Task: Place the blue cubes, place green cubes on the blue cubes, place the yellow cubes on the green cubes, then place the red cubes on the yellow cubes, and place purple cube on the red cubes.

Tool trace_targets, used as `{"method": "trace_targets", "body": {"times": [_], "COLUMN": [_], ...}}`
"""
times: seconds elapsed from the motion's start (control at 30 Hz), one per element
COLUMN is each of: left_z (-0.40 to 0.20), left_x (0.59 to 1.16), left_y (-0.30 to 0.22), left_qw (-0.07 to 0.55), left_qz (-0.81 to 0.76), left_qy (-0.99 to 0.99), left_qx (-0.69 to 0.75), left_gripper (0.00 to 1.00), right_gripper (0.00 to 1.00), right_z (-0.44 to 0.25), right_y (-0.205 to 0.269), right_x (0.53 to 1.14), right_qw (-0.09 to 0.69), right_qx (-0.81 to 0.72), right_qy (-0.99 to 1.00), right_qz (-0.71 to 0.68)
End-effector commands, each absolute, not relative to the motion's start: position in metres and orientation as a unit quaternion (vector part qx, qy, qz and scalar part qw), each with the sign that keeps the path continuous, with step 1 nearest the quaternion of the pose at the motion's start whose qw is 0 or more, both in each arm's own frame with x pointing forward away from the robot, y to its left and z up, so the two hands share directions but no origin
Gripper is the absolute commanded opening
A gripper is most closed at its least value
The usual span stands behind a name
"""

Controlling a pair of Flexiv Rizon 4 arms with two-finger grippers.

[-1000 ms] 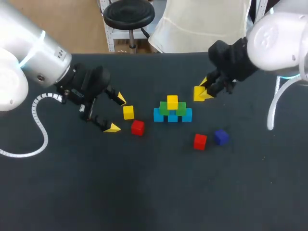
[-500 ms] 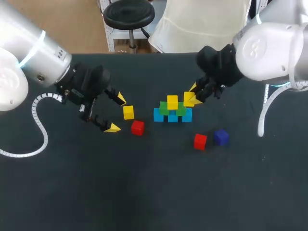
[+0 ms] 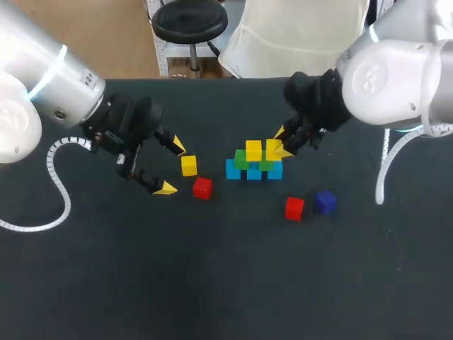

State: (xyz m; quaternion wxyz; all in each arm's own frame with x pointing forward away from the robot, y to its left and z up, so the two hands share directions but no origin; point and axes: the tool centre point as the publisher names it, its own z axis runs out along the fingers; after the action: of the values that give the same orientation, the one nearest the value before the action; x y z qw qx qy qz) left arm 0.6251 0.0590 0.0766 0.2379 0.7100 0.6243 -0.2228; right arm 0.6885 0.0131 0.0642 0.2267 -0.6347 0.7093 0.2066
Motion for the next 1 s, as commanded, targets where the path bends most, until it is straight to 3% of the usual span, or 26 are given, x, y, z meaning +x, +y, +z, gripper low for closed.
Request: {"method": "trace_targets", "body": {"times": [0.03, 1.0], "left_z": [0.0759, 0.0759], "left_x": [0.6260, 0.6260], "left_y": [0.0599, 0.0599], "left_qw": [0.238, 0.238], "left_qz": [-0.224, -0.224], "left_qy": [0.623, 0.623], "left_qx": [0.711, 0.711], "left_gripper": [1.00, 1.00], "right_gripper": [0.00, 0.00], "right_z": [0.0629, 0.0608], "right_y": [0.0148, 0.0170], "right_x": [0.6917, 0.6959], "right_qw": [0.225, 0.218], "right_qx": [-0.635, -0.648], "right_qy": [0.709, 0.693], "right_qz": [0.210, 0.228]}}
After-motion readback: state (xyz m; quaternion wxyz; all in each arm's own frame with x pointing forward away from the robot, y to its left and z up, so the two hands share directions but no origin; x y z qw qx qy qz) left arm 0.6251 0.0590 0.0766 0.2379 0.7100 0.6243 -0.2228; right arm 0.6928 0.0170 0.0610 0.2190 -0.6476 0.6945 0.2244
